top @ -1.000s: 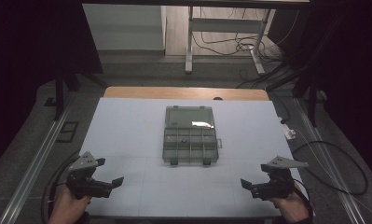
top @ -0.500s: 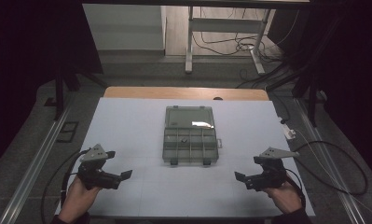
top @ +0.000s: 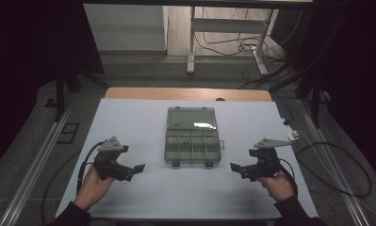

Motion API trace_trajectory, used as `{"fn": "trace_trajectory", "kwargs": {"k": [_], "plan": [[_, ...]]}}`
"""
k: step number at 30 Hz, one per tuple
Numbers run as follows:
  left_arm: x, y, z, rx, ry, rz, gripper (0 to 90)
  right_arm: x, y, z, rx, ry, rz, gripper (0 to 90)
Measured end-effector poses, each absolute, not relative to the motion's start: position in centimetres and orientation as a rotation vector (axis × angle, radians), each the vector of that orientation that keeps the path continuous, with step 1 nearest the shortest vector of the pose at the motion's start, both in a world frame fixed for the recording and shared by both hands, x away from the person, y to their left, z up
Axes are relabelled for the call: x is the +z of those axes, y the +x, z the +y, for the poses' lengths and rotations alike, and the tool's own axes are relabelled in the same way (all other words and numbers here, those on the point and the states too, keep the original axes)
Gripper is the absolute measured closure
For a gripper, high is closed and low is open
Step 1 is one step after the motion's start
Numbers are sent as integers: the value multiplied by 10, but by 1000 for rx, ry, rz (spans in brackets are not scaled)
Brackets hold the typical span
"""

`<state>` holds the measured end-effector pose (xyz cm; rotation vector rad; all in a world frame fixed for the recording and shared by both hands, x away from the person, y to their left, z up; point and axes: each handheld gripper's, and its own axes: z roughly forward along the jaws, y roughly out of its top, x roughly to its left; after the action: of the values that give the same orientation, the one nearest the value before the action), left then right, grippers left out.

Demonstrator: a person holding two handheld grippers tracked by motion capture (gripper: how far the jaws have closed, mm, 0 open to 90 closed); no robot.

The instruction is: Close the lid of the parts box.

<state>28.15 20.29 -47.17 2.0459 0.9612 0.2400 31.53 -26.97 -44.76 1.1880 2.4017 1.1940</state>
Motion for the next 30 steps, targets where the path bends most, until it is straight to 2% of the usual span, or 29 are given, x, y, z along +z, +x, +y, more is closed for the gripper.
{"fn": "trace_trajectory", "kwargs": {"k": [17,30], "plan": [[-472,321,184,181,2041,951,0,-444,357,-248,1169,1182,2423,0],[-473,344,172,208,2076,957,0,-446,394,-225,1150,1179,2457,0]]}}
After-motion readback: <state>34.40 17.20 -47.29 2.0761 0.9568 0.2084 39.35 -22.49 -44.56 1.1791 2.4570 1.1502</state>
